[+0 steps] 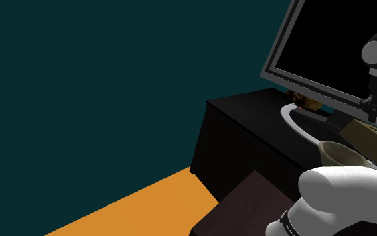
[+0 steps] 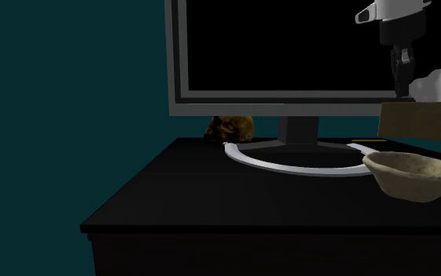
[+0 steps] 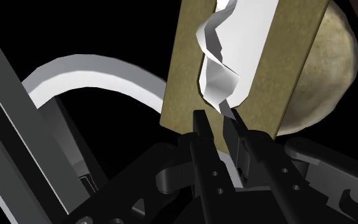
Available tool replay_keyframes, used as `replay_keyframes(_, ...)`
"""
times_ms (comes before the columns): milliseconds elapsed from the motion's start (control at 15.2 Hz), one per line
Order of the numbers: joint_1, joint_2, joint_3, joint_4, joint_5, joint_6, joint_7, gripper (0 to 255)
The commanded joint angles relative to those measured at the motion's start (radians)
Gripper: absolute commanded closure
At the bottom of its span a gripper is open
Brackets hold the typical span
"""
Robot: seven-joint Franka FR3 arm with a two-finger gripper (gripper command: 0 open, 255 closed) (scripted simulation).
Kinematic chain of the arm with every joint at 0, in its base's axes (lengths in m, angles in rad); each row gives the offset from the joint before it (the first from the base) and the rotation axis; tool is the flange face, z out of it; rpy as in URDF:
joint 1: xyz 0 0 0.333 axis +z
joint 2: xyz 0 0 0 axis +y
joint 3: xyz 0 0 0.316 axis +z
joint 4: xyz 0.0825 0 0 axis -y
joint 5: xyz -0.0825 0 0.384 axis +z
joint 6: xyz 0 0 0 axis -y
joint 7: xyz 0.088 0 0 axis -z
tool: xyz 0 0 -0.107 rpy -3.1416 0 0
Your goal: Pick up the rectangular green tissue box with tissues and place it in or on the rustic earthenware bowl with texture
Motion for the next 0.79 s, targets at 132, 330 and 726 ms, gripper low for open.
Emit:
replay_keyframes(132,-0.004,-0.013,-0.016,-0.059,-0.014,0.042,0.022,255)
replay_keyframes(330,-0.007,-0.019,-0.026,-0.089,-0.022,0.065,0.033,255)
replay_keyframes(726,-0.007,-0.019,-0.026,-0.089,-0.022,0.065,0.033,255)
